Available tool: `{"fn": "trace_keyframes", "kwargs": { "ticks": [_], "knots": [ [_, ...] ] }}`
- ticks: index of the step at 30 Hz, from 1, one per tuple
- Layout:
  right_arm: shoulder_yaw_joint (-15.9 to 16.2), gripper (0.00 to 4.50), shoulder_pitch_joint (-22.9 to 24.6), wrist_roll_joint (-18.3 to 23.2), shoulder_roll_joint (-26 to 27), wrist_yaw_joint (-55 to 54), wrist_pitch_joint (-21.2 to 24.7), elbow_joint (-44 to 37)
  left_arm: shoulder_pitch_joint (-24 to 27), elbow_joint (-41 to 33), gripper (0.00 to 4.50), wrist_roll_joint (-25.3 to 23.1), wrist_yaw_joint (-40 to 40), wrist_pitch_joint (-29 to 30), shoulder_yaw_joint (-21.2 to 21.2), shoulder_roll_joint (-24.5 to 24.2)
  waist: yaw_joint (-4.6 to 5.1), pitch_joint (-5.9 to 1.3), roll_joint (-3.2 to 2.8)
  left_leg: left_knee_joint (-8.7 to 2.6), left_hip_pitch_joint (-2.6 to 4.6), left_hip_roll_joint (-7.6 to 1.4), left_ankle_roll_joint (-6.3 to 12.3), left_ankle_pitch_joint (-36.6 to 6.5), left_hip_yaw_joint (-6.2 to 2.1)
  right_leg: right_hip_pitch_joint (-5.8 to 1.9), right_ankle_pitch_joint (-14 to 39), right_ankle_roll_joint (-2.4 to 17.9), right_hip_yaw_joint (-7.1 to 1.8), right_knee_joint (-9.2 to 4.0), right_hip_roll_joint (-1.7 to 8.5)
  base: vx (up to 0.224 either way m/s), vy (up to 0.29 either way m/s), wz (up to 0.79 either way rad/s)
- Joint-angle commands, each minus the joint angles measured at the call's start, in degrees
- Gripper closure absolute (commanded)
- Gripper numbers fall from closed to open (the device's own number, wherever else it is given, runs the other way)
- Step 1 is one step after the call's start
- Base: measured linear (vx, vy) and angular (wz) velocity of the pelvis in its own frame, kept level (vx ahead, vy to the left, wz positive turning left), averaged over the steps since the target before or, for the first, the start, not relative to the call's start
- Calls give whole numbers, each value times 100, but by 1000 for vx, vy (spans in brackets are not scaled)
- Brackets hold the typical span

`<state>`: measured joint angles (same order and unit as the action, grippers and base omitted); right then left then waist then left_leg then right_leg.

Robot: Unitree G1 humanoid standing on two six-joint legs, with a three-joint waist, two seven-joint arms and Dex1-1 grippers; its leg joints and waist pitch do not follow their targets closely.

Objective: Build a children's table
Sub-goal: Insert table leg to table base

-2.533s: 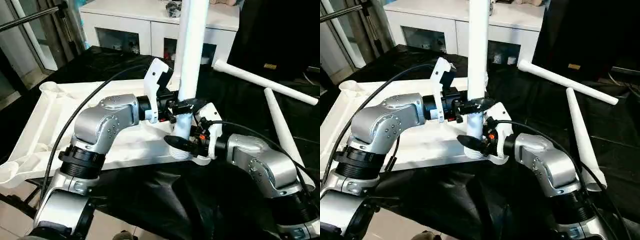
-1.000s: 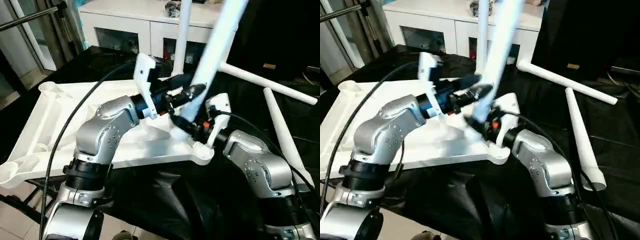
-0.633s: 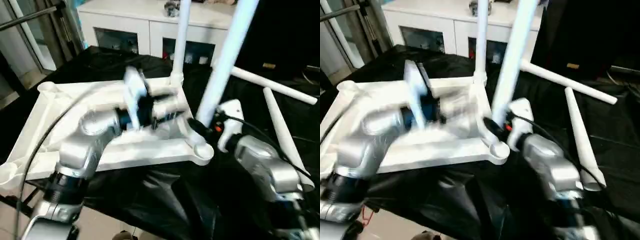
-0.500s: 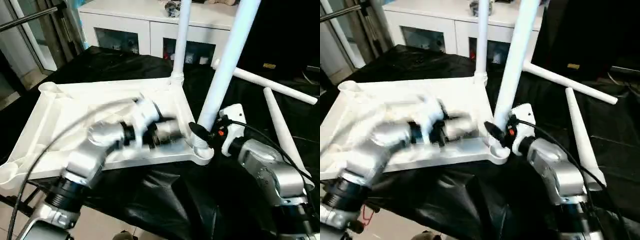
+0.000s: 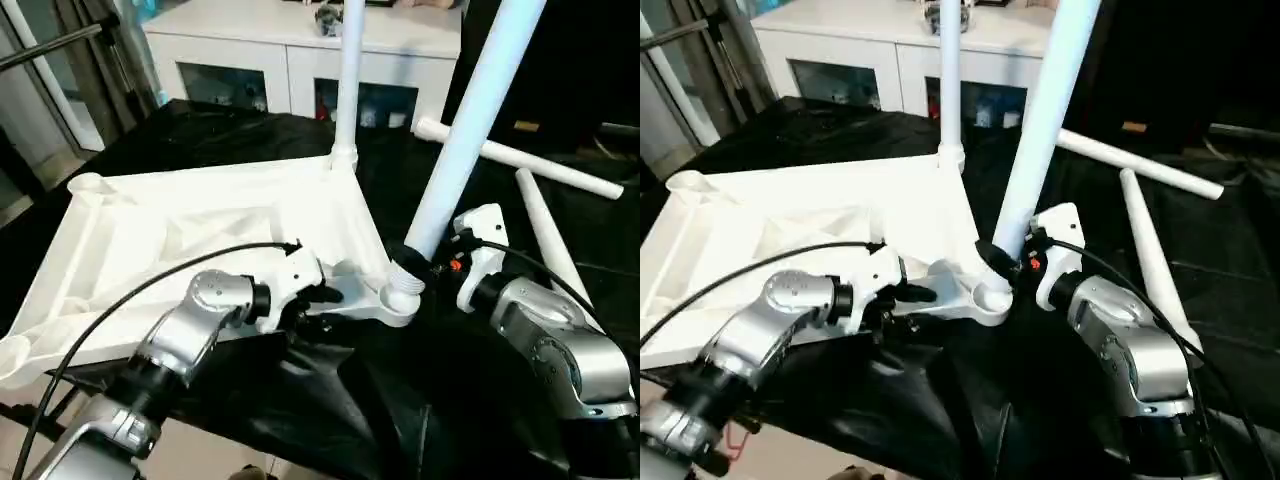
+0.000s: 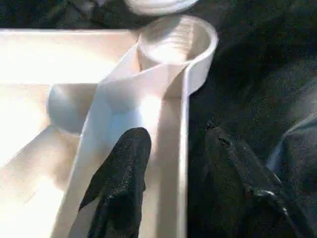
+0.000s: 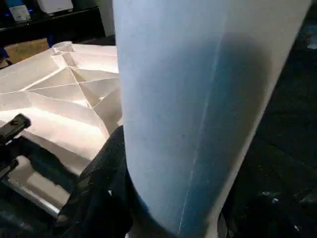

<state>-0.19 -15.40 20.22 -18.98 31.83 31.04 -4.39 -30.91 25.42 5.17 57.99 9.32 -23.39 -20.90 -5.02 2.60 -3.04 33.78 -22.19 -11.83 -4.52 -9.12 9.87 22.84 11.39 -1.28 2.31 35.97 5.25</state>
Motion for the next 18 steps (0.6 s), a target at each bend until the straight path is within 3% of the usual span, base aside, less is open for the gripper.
{"fn": "trace_keyframes", "kwargs": {
  "ticks": [1, 3, 4, 6, 18],
  "knots": [
    [-33, 257, -36, 47, -46, 28, 21, -133, -127, 225, 277, -156, 57, -78, -43, -5, 7, -387, 24, -373, 96, -11, -138, -1344, 7, -259, 788, 1050, -152, -472, 161, 0, 0, 0],
    [-30, 257, -36, 44, -46, 29, 17, -138, -178, 333, 285, -189, 78, -93, -52, 14, 1, -394, 3, -377, 105, -25, -144, -1363, 0, -260, 793, 1087, -148, -458, 174, 0, 0, 0],
    [-30, 257, -36, 44, -46, 29, 17, -138, -178, 333, 315, -189, 78, -93, -52, 14, 4, -393, 5, -378, 94, -29, -142, -1356, -4, -267, 742, 1119, -148, -451, 177, 0, 0, 0],
    [14, 257, -38, 36, -85, 85, 63, -157, -264, 473, 316, -246, 69, -57, -76, 36, 4, -394, 4, -375, 100, -30, -124, -1364, 1, -263, 714, 1147, -148, -448, 173, 0, 0, 0],
    [251, 257, -113, -25, -208, 317, 151, -76, -427, 851, 434, -300, 368, -46, -61, 149, -7, -365, 25, -403, 107, -34, -125, -1633, -1, -238, 1416, 1036, -154, -524, 198, 0, 0, 0]
  ]
}}
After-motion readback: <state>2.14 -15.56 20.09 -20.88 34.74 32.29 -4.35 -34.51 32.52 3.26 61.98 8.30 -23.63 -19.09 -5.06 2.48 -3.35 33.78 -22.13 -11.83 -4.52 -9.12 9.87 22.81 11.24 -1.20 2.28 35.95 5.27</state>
